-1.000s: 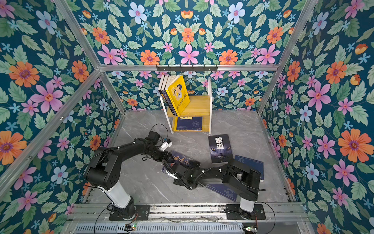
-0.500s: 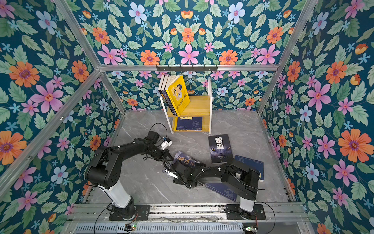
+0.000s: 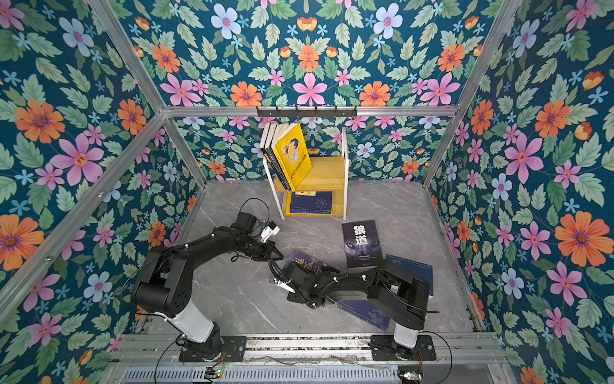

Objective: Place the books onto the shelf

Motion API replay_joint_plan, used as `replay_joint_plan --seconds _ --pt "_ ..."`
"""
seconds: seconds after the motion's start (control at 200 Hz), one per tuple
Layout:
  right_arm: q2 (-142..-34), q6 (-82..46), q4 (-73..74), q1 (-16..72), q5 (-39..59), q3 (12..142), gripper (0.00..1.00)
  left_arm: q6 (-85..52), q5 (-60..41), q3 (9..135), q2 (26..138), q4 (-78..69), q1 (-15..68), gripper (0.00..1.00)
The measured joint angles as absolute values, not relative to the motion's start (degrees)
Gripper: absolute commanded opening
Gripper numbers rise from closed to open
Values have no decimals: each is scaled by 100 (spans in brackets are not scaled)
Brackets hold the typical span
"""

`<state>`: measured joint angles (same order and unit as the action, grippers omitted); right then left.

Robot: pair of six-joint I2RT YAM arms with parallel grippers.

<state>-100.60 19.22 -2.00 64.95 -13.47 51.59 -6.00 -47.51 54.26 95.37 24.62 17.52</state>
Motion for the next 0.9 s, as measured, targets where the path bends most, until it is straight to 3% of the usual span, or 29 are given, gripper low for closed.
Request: replay_joint_plan --seconds 0.1,0.355,0.63,0.9 --pt "-9863 1841 -545 6493 -1374 5109 76 -609 -4552 5378 9579 2399 1750 55" --pt "-9249 1835 -2239 6482 -1066 5103 78 -729 -4211 5513 9902 2233 1833 76" --pt "-7955 2067 -3251 5485 -322 4991 74 -873 -4189 5529 10038 2158 1973 80" --pt "-8101 2751 -3551 4698 -169 4831 74 -1009 -4300 5649 10189 2104 2075 80"
